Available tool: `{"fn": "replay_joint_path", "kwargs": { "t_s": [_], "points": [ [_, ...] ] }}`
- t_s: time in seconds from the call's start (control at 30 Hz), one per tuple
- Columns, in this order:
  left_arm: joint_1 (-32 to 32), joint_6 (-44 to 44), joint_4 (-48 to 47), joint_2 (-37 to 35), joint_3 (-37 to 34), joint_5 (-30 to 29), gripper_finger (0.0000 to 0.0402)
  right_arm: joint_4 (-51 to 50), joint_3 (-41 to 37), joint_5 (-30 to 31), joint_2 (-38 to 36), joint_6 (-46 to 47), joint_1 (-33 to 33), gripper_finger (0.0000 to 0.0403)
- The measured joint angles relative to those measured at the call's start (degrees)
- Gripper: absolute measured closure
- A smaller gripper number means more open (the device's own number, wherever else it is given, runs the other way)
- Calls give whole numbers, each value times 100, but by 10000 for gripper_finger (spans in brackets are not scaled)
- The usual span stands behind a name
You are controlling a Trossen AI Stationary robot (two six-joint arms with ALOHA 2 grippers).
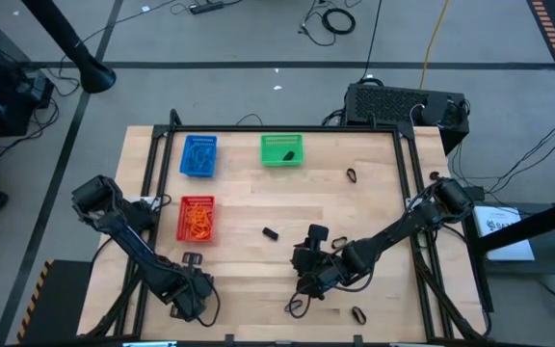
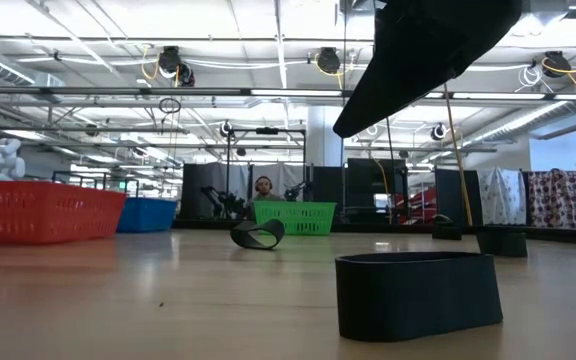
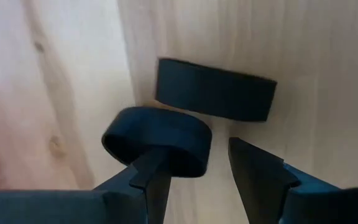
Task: Sort rubber bands into baskets
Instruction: Put the black rubber band into the green bin
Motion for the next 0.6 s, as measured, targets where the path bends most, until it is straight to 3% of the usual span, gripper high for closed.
{"fn": "replay_joint_path", "kwargs": {
  "t_s": [0.2, 0.43, 0.6],
  "points": [
    [0, 309, 0, 42, -1, 30, 264, 0, -2, 0, 0, -1, 0, 211],
    [21, 733, -95, 21, 32, -98, 389, 0, -2, 22, 0, -24, 0, 211],
    [218, 826, -780, -103, 351, -161, 391, 0, -2, 24, 0, -19, 0, 211]
  ]
}}
